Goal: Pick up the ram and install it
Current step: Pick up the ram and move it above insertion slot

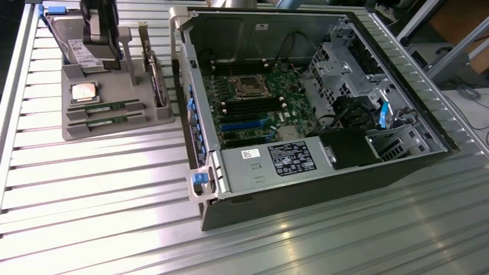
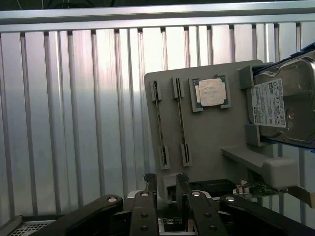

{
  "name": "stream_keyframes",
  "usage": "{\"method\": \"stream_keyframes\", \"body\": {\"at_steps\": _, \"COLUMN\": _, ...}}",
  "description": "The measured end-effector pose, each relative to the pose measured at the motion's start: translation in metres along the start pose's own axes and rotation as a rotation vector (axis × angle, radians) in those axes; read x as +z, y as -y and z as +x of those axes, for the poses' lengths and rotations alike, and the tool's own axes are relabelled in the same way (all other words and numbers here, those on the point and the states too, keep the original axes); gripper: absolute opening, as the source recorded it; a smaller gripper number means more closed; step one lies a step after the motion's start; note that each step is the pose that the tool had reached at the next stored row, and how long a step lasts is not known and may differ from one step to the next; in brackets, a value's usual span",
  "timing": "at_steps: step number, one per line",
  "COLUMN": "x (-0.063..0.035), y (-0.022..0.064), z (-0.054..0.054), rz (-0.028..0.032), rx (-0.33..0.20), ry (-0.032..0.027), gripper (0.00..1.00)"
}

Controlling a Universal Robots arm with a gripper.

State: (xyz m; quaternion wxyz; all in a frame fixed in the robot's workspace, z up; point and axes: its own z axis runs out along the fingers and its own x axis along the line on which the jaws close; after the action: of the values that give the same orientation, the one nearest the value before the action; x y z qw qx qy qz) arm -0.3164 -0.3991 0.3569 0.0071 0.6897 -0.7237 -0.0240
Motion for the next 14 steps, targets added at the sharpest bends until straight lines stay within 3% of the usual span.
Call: {"method": "stream_keyframes", "body": {"at_steps": 14, "x": 0.0133, "y": 0.0006, "z": 0.0, "rz": 0.0001, "rx": 0.0, "ry": 0.0, "gripper": 0.3}}
